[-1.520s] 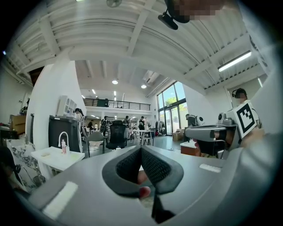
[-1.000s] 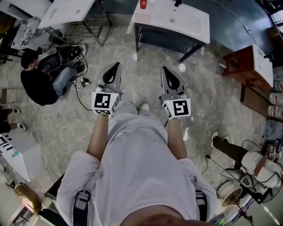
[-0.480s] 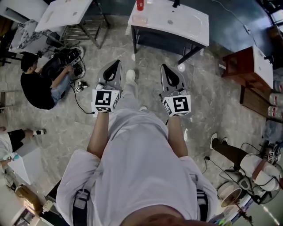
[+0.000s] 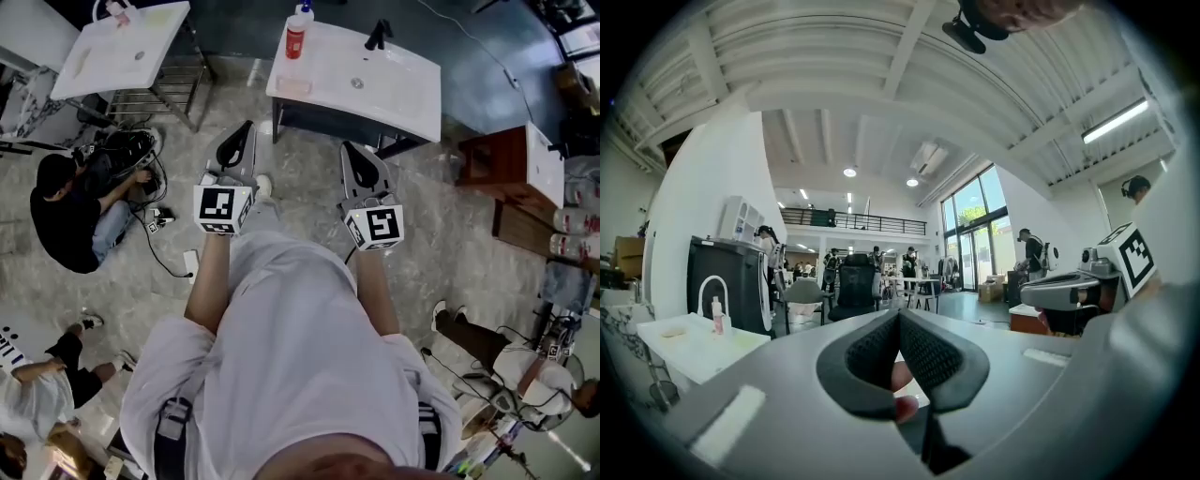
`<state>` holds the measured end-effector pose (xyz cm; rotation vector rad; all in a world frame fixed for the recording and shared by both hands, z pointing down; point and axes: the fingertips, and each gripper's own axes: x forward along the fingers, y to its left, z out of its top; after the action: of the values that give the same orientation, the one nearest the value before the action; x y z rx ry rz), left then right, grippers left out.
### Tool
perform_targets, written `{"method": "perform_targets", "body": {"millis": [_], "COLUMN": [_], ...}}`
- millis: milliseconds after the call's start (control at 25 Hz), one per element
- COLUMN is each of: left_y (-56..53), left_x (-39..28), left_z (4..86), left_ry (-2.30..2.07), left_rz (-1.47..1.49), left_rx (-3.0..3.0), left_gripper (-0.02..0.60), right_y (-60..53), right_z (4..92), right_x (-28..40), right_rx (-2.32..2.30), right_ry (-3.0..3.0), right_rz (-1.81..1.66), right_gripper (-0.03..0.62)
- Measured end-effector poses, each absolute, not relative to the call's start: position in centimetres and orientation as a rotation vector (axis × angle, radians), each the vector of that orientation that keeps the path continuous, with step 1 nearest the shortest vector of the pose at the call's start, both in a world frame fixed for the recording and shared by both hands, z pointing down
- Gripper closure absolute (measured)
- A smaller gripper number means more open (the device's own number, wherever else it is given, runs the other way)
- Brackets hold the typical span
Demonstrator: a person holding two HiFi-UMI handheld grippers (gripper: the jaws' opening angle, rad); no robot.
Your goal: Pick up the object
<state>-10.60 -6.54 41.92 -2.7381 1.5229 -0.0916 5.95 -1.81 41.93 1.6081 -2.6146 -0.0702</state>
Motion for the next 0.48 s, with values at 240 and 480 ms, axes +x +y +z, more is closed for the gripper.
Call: {"method": "perform_targets", "body": {"millis": [240,480], "left_y": [-15.5,-22.5], "left_x": [-13.2,-14.8], "left_z": [43.2,44.6], "left_ry": [1.509,1.488], "left_rz": [-0.113,-0.134], "left_rx": [-2.789,-2.847], "left_gripper": [0.581,0.581], "right_y": [-11.0,-17.9], "right_z": [43.3,45.3], "right_x": [3.5,1.7], "right_rx": [1.603,1.587], "right_ry": [-2.557,-2.489], "right_rz": [-0.005,0.047], "right_gripper": [0.594,0.592]}}
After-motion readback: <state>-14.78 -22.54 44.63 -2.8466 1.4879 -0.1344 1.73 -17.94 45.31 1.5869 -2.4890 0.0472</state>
